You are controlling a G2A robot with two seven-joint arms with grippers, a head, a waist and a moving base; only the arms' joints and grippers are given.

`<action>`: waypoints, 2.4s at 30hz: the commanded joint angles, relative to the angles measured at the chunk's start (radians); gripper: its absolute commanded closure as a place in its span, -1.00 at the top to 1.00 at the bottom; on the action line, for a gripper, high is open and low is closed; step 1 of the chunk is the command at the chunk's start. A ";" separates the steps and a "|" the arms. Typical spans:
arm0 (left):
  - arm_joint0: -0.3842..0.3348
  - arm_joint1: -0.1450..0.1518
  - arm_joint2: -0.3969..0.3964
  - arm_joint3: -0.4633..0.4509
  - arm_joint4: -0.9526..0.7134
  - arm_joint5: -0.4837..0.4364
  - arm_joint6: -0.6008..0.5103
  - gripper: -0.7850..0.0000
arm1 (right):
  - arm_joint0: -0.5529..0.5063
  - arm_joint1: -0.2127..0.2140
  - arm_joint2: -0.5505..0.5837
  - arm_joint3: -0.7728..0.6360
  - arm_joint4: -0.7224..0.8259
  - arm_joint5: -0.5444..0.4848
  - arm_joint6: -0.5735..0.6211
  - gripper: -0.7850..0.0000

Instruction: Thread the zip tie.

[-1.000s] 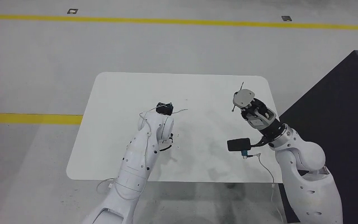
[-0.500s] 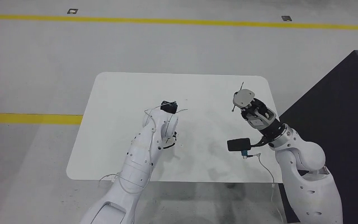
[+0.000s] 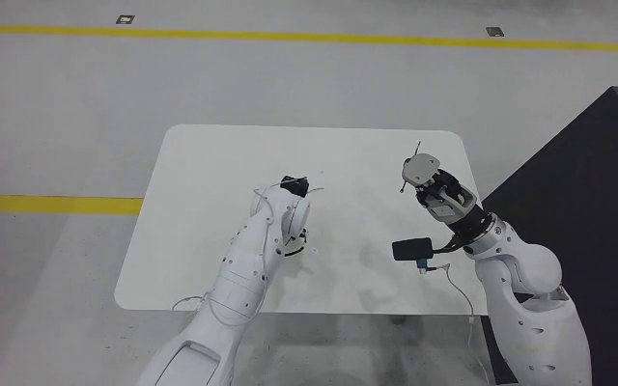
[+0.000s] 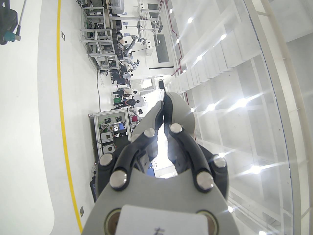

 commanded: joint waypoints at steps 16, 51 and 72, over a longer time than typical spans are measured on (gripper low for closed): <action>-0.019 -0.006 0.013 0.026 -0.009 0.014 -0.001 -1.00 | 0.000 0.000 0.000 0.000 0.000 0.000 0.000 -1.00; -0.047 -0.015 0.035 0.117 -0.033 0.011 0.037 -0.98 | 0.000 0.000 0.000 0.000 0.000 0.000 0.000 -1.00; -0.004 -0.002 0.021 -0.076 0.019 0.030 -0.056 -1.00 | 0.000 0.000 0.000 0.000 0.000 0.000 0.000 -1.00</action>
